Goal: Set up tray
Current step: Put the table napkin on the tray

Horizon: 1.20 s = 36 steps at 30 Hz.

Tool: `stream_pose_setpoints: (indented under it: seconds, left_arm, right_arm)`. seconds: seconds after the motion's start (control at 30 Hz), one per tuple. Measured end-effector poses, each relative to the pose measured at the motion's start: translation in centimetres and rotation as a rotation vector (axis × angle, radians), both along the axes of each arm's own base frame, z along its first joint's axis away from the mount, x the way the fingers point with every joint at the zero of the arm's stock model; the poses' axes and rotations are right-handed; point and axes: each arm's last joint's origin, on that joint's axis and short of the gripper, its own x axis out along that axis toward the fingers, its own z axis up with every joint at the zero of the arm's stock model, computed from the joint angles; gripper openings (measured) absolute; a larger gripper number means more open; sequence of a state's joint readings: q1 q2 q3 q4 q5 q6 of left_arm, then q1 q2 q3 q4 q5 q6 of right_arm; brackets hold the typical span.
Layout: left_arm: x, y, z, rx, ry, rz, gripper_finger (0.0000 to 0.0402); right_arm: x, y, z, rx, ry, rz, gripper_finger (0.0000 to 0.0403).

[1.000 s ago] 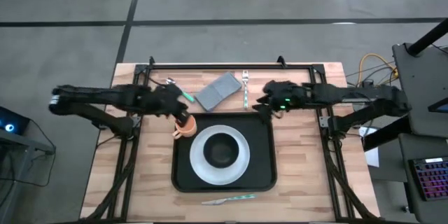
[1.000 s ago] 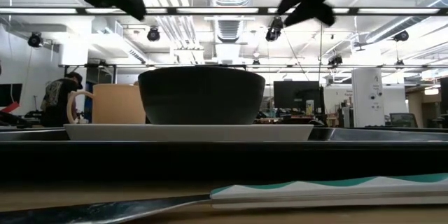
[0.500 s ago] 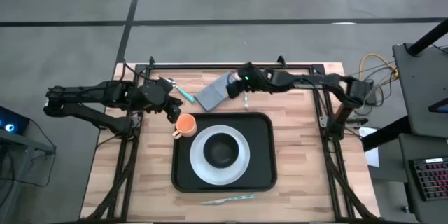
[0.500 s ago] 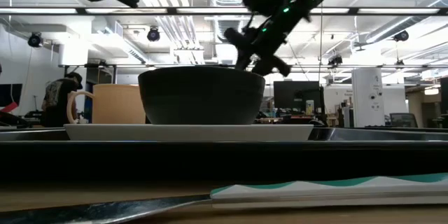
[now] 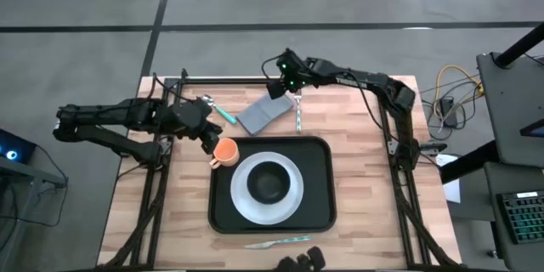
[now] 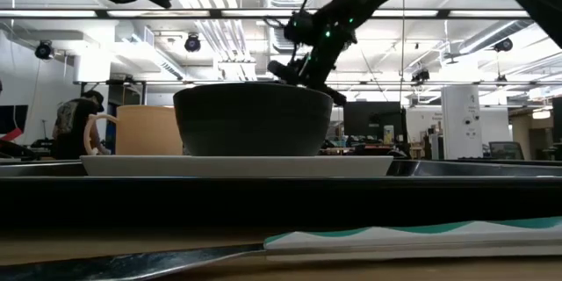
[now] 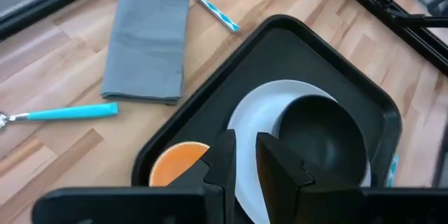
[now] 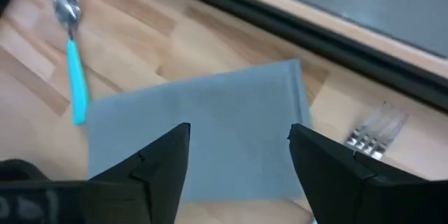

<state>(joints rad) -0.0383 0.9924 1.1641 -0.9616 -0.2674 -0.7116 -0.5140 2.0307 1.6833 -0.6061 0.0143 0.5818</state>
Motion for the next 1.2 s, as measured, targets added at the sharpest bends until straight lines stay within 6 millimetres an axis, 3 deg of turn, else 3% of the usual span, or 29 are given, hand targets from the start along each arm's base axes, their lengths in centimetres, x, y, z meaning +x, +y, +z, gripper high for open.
stream_pose_setpoints:
  seconds: [0.27, 0.67, 0.87, 1.2]
  left_arm:
    - [0.0, -0.1, 0.0, -0.026, 0.002, -0.031, 0.0038]
    - [0.0, -0.2, 0.0, -0.039, 0.002, -0.043, 0.0038]
    - [0.0, -0.2, 0.0, -0.039, 0.002, -0.042, 0.0038]
    - [0.0, -0.2, 0.0, -0.039, 0.002, -0.043, 0.0038]
  right_arm:
    - [0.2, -2.4, -2.7, 0.056, 0.096, 0.028, 0.0221]
    - [-1.6, -5.1, -4.3, 0.168, 0.083, 0.011, 0.0219]
    - [-2.2, -5.9, -4.5, 0.180, 0.061, 0.036, 0.0219]
    - [-3.3, -5.9, -6.8, 0.261, 0.047, 0.060, 0.0219]
